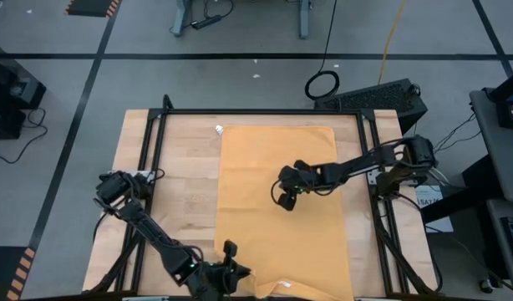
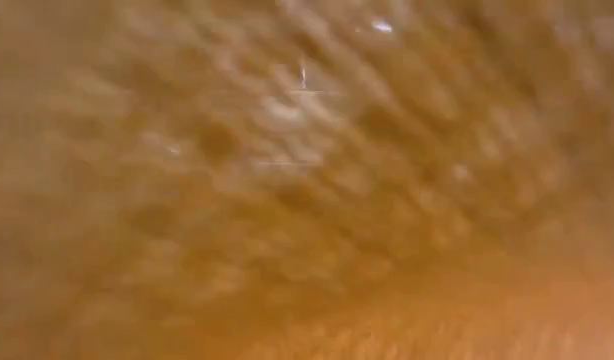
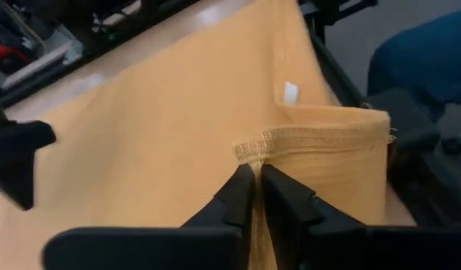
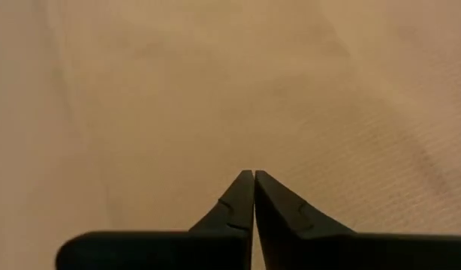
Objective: Roll towel
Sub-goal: Fold the yellow towel
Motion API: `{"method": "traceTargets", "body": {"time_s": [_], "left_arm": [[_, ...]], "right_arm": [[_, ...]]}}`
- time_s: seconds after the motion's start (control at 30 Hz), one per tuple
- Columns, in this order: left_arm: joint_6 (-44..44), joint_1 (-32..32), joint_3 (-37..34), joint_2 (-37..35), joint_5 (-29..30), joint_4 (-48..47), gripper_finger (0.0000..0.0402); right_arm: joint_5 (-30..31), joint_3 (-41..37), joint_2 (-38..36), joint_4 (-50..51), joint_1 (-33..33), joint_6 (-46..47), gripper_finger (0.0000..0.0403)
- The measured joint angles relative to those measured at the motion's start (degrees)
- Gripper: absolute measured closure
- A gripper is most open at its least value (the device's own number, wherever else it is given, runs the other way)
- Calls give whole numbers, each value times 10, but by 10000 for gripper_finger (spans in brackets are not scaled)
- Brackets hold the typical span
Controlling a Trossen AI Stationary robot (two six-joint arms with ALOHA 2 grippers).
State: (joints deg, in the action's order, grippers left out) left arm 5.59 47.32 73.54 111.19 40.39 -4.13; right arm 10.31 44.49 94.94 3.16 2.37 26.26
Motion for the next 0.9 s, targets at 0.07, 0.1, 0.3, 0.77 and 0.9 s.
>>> {"method": "traceTargets", "body": {"time_s": [0.07, 0.1, 0.3, 0.77, 0.9], "left_arm": [[-4, 12, 0, -15, 44, -4, 337], [-11, 18, 0, -26, 62, -6, 327], [20, 18, 0, -122, 60, -65, 262], [245, -227, -110, -176, 167, -336, 223], [162, -327, -196, -175, 41, -182, 223]], "right_arm": [[0, 0, 10, 6, 1, 0, 401], [0, 0, 15, 10, 1, 0, 402], [1, -1, 25, 14, -2, -14, 402], [38, 1, 13, 118, -11, -19, 402], [38, -7, 12, 117, -21, -21, 402]]}}
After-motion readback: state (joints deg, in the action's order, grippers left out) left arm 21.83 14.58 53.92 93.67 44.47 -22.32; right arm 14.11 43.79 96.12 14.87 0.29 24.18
